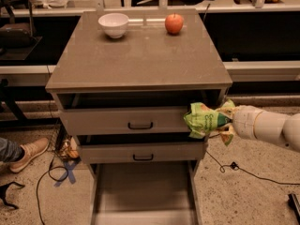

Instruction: Pick green rice chip bag from bottom drawer and place on counter

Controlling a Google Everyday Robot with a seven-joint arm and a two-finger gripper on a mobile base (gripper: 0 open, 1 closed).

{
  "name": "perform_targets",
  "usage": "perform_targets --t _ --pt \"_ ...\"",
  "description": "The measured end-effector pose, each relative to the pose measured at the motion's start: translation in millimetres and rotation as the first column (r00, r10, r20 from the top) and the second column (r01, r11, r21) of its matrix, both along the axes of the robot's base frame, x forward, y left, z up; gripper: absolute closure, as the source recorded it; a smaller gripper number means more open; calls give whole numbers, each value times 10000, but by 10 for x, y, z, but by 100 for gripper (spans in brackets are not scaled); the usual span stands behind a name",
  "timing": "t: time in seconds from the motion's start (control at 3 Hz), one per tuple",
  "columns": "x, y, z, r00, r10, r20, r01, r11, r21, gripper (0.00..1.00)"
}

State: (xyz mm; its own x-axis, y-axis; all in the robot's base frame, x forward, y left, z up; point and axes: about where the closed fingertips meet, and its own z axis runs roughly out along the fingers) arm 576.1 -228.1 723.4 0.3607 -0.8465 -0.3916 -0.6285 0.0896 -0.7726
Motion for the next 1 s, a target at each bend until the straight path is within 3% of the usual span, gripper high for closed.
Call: perform_targets --t 0.33,0.67,1.0 --pt "-102 -195 491 9952 -505 842 522 9985 -187 100" --pt "-166 -423 1208 9775 -1085 1809 1186 9919 -457 100" --pt "9 -414 1631 9636 -1163 2405 1318 9900 -495 100"
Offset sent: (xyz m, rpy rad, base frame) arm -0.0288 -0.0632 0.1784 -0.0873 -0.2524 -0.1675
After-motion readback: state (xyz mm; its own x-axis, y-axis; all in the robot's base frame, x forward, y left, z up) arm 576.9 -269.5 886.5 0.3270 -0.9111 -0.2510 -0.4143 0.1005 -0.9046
